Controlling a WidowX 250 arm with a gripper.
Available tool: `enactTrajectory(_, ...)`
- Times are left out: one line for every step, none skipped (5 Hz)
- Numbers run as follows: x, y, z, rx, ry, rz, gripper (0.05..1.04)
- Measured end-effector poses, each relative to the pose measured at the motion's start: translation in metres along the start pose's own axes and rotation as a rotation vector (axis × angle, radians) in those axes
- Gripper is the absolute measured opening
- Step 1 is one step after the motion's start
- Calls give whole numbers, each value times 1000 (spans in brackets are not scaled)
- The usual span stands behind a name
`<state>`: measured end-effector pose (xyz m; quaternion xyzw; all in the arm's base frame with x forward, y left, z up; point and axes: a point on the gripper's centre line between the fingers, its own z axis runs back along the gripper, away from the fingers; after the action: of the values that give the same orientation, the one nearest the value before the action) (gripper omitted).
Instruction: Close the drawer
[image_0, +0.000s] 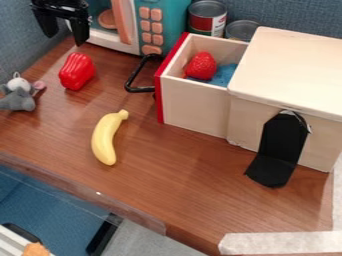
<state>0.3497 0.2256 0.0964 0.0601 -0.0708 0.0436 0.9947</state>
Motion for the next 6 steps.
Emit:
enactTrajectory(-6, -4, -17, -21, 41, 8, 1000)
enactTrajectory(-11, -34, -24, -20, 68, 79, 1000)
enactTrajectory(-5, -70, -21, -50, 74, 81, 1000)
enactTrajectory(-5, -93, -25, -58, 93, 79, 1000)
enactTrajectory(1, -115, -23, -86, 87, 82, 1000)
enactTrajectory(2, -122, -30, -86, 108, 87, 1000)
